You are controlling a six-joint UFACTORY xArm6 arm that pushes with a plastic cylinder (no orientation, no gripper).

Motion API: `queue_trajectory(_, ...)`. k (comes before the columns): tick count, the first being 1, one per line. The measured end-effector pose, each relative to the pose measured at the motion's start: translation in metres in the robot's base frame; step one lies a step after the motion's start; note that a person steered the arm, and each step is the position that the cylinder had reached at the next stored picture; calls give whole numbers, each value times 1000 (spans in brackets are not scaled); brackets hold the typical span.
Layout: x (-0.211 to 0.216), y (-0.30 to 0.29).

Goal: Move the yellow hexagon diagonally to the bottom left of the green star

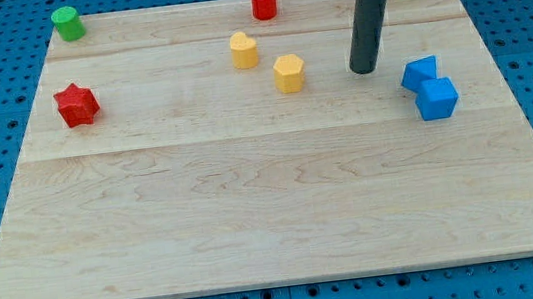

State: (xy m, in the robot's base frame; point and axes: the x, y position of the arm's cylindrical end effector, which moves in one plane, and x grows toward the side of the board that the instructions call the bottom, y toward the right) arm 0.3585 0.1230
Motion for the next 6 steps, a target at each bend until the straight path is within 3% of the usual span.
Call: queue_trajectory(6, 0, -63)
